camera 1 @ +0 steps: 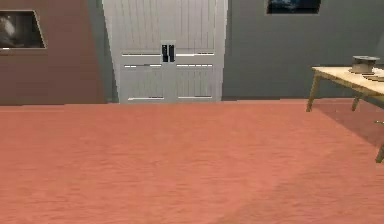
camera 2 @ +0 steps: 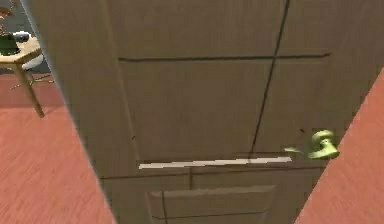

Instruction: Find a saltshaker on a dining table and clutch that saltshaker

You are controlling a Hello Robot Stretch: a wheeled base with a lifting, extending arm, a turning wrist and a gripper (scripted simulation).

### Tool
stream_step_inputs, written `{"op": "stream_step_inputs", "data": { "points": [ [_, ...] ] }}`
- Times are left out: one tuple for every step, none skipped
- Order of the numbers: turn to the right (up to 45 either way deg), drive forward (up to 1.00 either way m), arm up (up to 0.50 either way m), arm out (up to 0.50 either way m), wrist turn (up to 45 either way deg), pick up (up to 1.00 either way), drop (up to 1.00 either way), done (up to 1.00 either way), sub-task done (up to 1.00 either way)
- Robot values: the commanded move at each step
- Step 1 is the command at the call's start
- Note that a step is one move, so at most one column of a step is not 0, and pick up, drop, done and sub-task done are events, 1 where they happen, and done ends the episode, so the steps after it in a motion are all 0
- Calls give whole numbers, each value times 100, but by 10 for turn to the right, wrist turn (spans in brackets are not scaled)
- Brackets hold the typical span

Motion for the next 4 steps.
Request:
{"op": "stream_step_inputs", "data": {
  "points": [
    [0, 75, 0, 0, 0, 0, 0, 0, 0],
    [-450, 0, 0, 0, 0, 0, 0, 0, 0],
    [-450, 0, 0, 0, 0, 0, 0, 0, 0],
    [-60, 0, 0, 0, 0, 0, 0, 0, 0]
  ]
}}
